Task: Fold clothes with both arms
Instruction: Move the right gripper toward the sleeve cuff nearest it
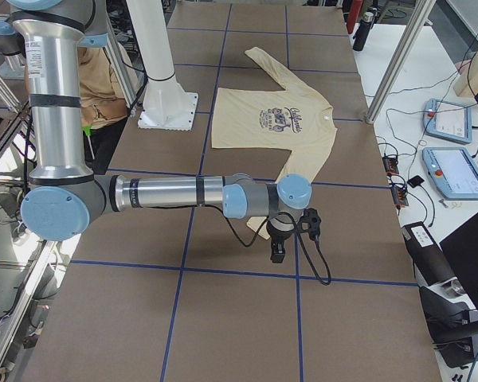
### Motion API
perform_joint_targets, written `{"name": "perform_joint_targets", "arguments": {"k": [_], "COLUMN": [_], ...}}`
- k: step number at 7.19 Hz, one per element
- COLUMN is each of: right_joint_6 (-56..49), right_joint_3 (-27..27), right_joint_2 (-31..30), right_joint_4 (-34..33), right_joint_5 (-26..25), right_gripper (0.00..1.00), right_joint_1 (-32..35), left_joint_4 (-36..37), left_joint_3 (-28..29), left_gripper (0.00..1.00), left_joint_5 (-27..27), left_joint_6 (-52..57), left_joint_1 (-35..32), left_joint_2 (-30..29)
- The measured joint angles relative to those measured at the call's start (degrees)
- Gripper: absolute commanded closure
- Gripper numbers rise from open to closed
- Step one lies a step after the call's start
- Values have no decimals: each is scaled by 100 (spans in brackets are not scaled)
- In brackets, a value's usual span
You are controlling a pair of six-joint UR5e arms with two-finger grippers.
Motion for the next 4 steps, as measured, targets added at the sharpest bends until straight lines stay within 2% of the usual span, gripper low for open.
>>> {"name": "perform_joint_targets", "arguments": {"k": [4], "right_joint_6": [9], "right_joint_3": [-65], "right_joint_2": [-5], "right_joint_4": [441], "right_joint_5": [109], "right_gripper": [0], "right_joint_1": [-169], "left_joint_4": [-174], "left_joint_3": [-52], "left_gripper": [1], "left_joint_5": [13], "left_joint_6": [15], "left_joint_1": [13], "left_joint_2": [2]}}
